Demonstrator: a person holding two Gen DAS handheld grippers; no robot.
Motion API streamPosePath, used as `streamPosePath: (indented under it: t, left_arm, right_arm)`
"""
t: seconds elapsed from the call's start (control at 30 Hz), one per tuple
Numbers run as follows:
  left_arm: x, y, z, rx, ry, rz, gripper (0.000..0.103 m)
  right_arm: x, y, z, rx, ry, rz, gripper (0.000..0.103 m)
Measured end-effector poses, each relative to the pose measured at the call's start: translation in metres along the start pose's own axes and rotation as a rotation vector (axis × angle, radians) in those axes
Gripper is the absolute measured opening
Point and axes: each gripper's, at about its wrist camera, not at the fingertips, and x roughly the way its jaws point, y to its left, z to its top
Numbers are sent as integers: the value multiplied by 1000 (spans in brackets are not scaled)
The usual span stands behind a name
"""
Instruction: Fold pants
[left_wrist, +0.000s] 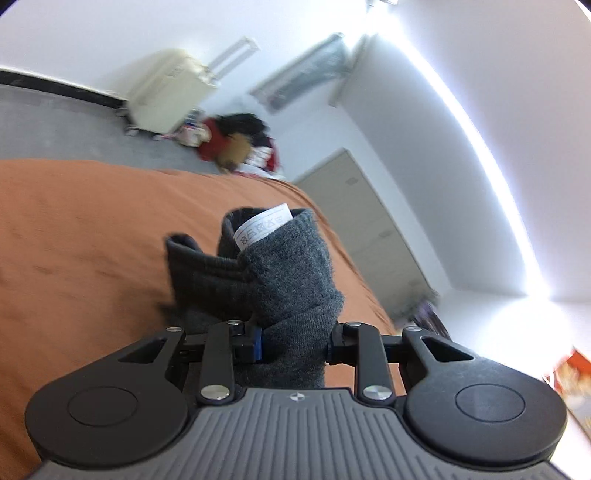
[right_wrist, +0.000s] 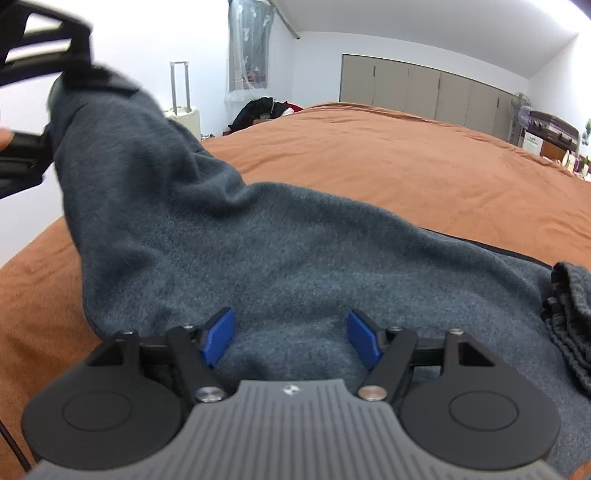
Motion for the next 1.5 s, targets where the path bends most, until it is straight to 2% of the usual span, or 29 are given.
streamPosePath:
  t: [0.13,0.23,0.33,0.47,0.63,0.77,0.83,0.87,0.9,0.97,1.0,1.07,1.13,1.17,1.2,1.33,1.4,1.43,1.5]
  left_arm:
    - [12,-33,-23,93,69,-78,31]
    - [22,-55,-47,189,137,-126,31]
    - [35,-61,-70,218,222,-149,31]
    - [45,-56,-97,238,312,-158,31]
    - [60,-59,-125,343,420,-139,31]
    - [73,-61,-154,537,528,-52,32]
    - [74,-64,-169,662,538,-24,33]
    - [72,-67,-175,714,535,-14,34]
    - [69,-71,-180,770,515,-7,36]
    - [60,-81,-189,860,491,-5,52]
    - [55,-83,-191,889,481,-10,55]
    - [45,-87,-195,932,456,-13,59]
    - [33,-89,-197,940,429,-12,59]
    - [22,-84,-194,935,413,-12,59]
    - [16,-95,-190,922,400,-10,59]
    - [2,-91,-173,878,356,33,59]
    - [2,-85,-164,858,341,58,63]
    - [8,-84,-164,846,346,71,65]
    - [12,-76,-157,810,366,81,66]
  right_arm:
    - [-13,-15,4,57,-42,-21,66]
    - [-14,-33,7,123,-20,-10,66]
    - [-16,-56,3,205,12,-43,66]
    - [-45,-83,-3,263,-51,-107,66]
    - [-73,-117,-12,319,-99,-194,66]
    - [-93,-148,-15,388,-153,-287,66]
    - [-100,-164,-9,413,-182,-295,73]
    - [-103,-171,-2,423,-198,-260,80]
    - [-104,-178,5,430,-213,-184,80]
    - [-107,-185,23,432,-243,12,80]
    - [-108,-187,31,438,-252,117,80]
    - [-106,-194,45,509,-258,380,80]
    - [-95,-196,56,590,-218,586,80]
    - [-88,-195,61,610,-183,653,80]
    - [-81,-192,65,619,-147,689,80]
    - [-58,-167,74,579,-21,824,79]
    - [-44,-152,74,588,48,910,79]
    - [-39,-142,74,587,73,921,79]
    - [-29,-125,75,568,98,882,79]
